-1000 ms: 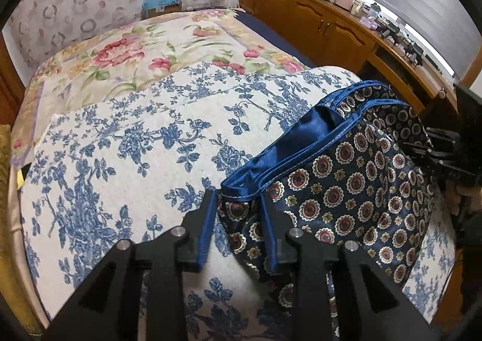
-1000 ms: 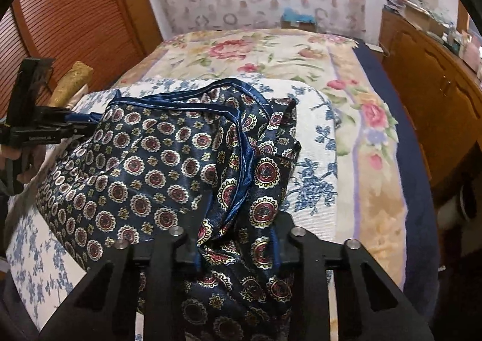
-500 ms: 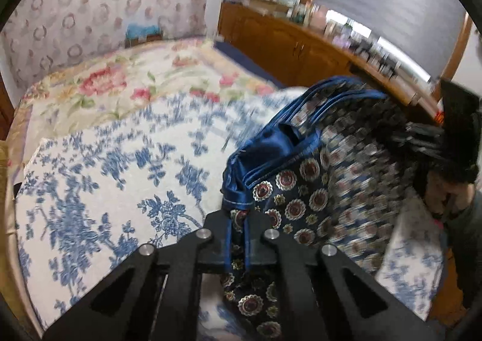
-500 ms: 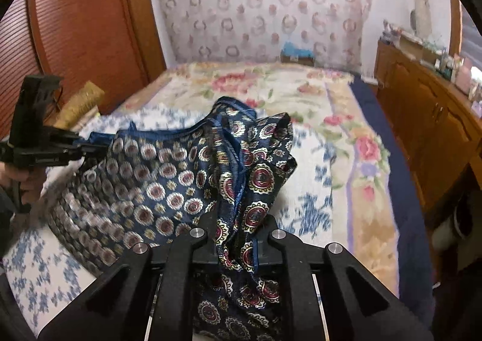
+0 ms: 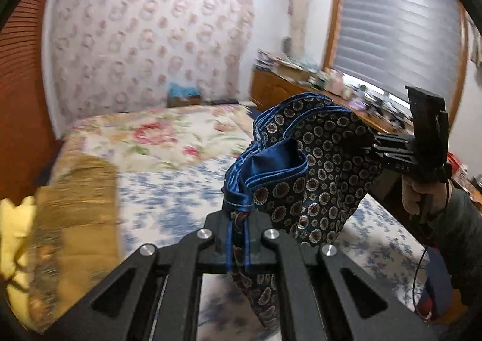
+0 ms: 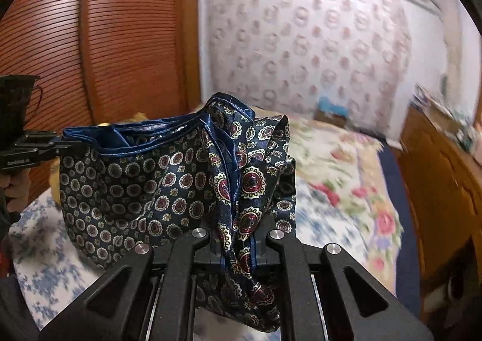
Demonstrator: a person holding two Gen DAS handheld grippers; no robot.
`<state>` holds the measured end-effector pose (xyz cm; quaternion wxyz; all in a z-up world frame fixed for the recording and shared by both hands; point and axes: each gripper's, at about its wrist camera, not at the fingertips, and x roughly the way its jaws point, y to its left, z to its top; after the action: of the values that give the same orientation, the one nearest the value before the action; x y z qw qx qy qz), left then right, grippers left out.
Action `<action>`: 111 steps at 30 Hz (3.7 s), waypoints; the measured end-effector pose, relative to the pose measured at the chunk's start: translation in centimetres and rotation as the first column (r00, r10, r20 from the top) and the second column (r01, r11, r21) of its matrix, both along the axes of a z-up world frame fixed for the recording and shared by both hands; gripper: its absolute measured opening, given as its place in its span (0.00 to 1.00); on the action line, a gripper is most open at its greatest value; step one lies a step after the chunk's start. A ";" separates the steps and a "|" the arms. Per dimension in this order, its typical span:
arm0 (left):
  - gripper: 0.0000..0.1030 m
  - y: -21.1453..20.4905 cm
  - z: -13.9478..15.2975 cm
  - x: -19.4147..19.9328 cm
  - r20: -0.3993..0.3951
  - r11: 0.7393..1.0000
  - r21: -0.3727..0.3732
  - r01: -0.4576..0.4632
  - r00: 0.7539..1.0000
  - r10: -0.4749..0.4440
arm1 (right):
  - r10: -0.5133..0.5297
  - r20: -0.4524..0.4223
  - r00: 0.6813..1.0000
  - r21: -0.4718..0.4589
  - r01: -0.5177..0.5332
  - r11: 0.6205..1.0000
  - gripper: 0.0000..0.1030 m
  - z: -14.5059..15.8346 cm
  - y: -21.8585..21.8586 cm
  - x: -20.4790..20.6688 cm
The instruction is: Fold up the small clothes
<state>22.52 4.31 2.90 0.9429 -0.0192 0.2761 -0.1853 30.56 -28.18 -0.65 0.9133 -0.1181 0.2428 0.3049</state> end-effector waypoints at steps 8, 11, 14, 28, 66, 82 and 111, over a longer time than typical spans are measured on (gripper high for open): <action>0.02 10.4 0.0 -4.7 0.053 0.971 0.012 -0.238 0.970 0.237 | 0.225 0.028 0.974 -0.086 -0.222 0.971 0.07 3.0 14.2 3.0; 0.02 14.0 -1.0 -5.7 0.057 0.948 0.004 -0.318 0.947 0.318 | 0.297 0.020 0.955 -0.125 -0.292 0.948 0.07 3.3 19.8 4.3; 0.02 16.5 -2.2 -6.7 0.063 0.923 0.011 -0.385 0.921 0.383 | 0.369 0.020 0.929 -0.179 -0.360 0.916 0.07 3.4 25.6 5.0; 0.02 21.4 -10.4 -8.0 -0.077 0.861 0.002 -0.509 0.858 0.507 | 0.462 -0.052 0.885 -0.279 -0.458 0.844 0.03 -2.4 41.4 9.0; 0.21 17.3 -5.1 -11.1 0.026 0.868 0.080 -0.490 0.872 0.490 | 0.251 -0.219 0.943 -0.115 -0.280 0.953 0.35 -9.1 35.3 9.2; 0.21 7.2 -3.3 -11.8 0.080 0.895 0.164 -0.415 0.910 0.407 | 0.033 -0.034 0.999 0.056 -0.031 0.998 0.41 -2.5 16.2 -4.4; 0.22 -1.3 0.0 -13.5 0.132 0.933 0.084 -0.350 0.932 0.338 | -0.358 0.055 0.932 0.188 0.342 0.921 0.50 -0.3 1.1 -16.8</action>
<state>9.04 3.03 2.94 0.9748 -0.0066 0.2231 -0.0029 13.77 -27.03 -0.94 0.9697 -0.0054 0.1919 0.1513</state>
